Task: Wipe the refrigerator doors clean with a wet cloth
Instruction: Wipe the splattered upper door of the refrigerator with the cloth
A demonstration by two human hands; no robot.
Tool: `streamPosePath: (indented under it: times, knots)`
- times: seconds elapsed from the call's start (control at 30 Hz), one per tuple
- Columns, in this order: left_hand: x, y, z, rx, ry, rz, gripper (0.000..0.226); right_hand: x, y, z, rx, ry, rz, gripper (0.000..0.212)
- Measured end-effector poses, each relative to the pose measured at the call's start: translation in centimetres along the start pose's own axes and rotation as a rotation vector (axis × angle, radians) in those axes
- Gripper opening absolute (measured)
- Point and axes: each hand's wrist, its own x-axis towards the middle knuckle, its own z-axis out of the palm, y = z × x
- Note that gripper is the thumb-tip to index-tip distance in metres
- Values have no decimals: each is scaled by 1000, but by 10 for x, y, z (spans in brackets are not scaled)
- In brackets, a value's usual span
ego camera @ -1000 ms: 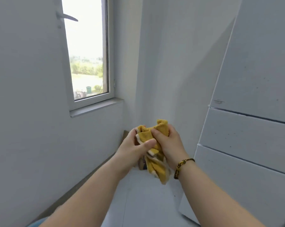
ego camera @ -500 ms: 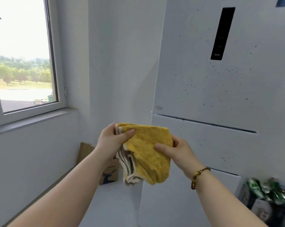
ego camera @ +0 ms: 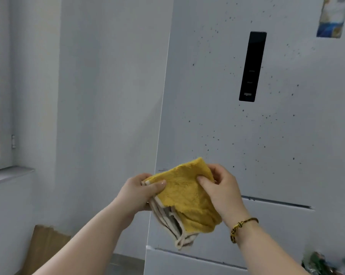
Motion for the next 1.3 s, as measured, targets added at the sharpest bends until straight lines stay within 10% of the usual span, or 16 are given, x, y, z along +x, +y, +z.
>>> streamPosePath:
  times: [0.2, 0.4, 0.67, 0.9, 1.0, 1.3]
  knots:
    - [109, 19, 23, -88, -24, -21, 11, 81, 32, 31, -759, 405, -409, 13]
    - [159, 40, 55, -403, -77, -2, 45, 123, 64, 43, -715, 292, -616, 51]
    - [192, 71, 49, -487, -317, 195, 76, 196, 57, 21, -627, 322, -914, 45]
    - [225, 113, 39, 88, 270, 625, 24, 287, -27, -30, -702, 941, -1345, 35]
    - [251, 126, 28, 313, 436, 750, 39, 337, -67, -42, -883, 1173, -1332, 37]
    - [301, 147, 39, 425, 483, 817, 62, 345, -75, -2, -1359, 417, -756, 58]
